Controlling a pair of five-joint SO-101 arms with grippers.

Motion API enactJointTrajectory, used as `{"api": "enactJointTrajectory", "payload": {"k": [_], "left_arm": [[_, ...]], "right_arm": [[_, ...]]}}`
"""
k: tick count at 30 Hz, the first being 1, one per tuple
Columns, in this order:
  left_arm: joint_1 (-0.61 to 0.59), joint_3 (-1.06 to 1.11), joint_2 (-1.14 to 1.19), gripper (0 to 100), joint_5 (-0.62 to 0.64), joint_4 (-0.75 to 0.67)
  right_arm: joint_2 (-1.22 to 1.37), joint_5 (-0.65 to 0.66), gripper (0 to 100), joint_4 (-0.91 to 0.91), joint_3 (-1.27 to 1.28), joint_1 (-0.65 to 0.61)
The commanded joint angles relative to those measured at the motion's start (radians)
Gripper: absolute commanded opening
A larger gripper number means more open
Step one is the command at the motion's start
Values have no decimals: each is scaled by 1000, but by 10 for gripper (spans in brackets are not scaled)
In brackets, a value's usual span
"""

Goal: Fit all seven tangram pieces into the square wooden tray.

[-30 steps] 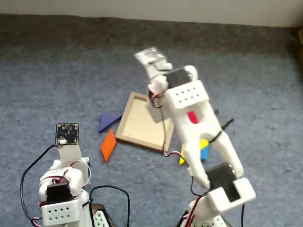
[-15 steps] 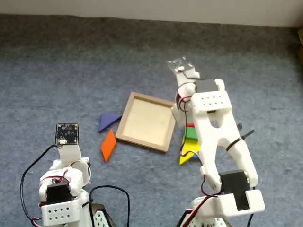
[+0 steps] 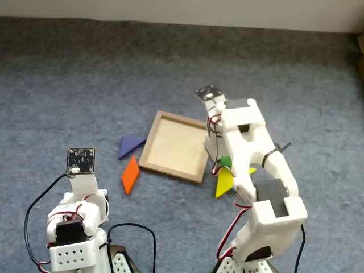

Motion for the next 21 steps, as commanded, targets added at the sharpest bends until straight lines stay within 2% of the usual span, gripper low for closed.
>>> {"api": "enactJointTrajectory", "payload": {"k": [1, 9, 15, 21], "left_arm": [[-7, 19, -27, 7, -3, 5], [-7, 19, -27, 7, -3, 5], [-7, 19, -27, 7, -3, 5], [-7, 19, -27, 7, -3, 5]], "right_arm": [[-18, 20, 339, -15, -19, 15], [-10, 21, 339, -185, -13, 94], [-2, 21, 339, -208, -10, 76], [114, 18, 339, -205, -19, 44]]}}
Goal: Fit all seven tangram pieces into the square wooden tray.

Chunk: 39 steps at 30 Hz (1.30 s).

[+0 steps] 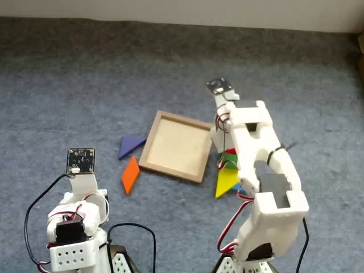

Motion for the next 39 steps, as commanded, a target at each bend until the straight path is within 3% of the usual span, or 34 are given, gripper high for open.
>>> {"api": "enactJointTrajectory", "payload": {"k": [1, 13, 19, 34, 39], "left_arm": [[-7, 19, -27, 7, -3, 5], [-7, 19, -27, 7, -3, 5], [-7, 19, -27, 7, -3, 5], [-7, 19, -27, 7, -3, 5], [-7, 19, -27, 7, -3, 5]], "right_arm": [[42, 8, 339, -10, -16, -25], [70, 6, 330, -8, -16, 1], [65, 11, 231, 41, -21, 13], [67, 12, 233, 136, -93, 21], [70, 9, 279, 196, -179, 8]]}}
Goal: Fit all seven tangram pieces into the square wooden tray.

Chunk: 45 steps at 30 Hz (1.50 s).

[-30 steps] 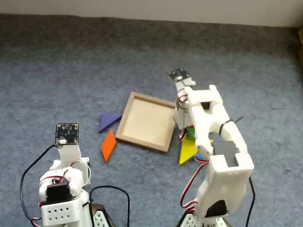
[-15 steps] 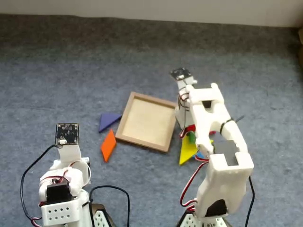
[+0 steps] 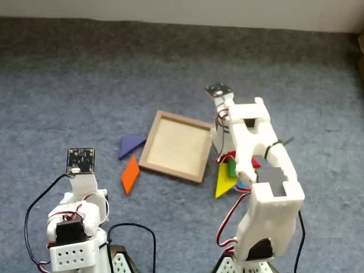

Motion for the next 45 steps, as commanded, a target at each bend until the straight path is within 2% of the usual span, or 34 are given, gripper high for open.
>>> {"api": "enactJointTrajectory", "payload": {"k": [1, 7, 11, 17, 26, 33, 39, 45], "left_arm": [[-7, 19, -27, 7, -3, 5], [-7, 19, -27, 7, -3, 5], [-7, 19, -27, 7, -3, 5], [-7, 19, -27, 7, -3, 5], [-7, 19, -27, 7, -3, 5], [-7, 19, -27, 7, -3, 5], [-7, 19, -27, 7, -3, 5], [-7, 19, -27, 7, -3, 5]], "right_arm": [[-4, 3, 279, 36, -84, -1], [2, -11, 279, -85, -90, 10], [74, -109, 279, -94, -101, 73], [143, -118, 279, -108, -225, 180], [142, -120, 279, 58, -386, 211], [140, -166, 279, 260, -519, 213], [139, -166, 279, 417, -585, 153], [139, -195, 279, 430, -582, 105]]}}
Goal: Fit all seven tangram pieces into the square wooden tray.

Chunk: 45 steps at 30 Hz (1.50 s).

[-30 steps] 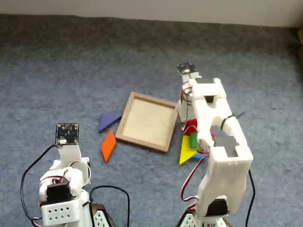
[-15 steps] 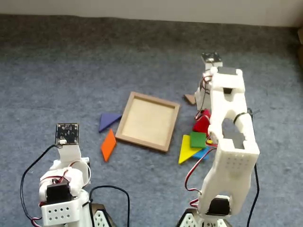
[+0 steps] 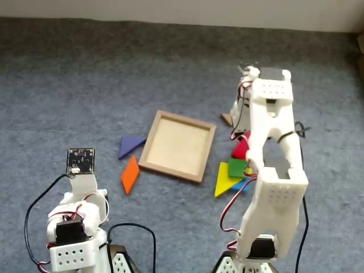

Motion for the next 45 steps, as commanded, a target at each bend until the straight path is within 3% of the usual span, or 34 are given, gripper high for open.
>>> {"api": "enactJointTrajectory", "payload": {"k": [1, 15, 21, 29, 40, 45], "left_arm": [[-7, 19, -27, 7, -3, 5], [-7, 19, -27, 7, -3, 5], [-7, 19, -27, 7, -3, 5], [-5, 19, -27, 7, -3, 5], [-8, 19, -27, 7, -3, 5], [-8, 19, -27, 7, -3, 5]], "right_arm": [[-18, -31, 279, 16, -42, -41], [-114, -28, 279, 2, 51, -79], [-407, -28, 279, -73, 361, -116], [-742, 6, 279, -348, 782, -131], [-503, 0, 279, -595, 849, -70], [-375, 0, 279, -541, 768, -39]]}}
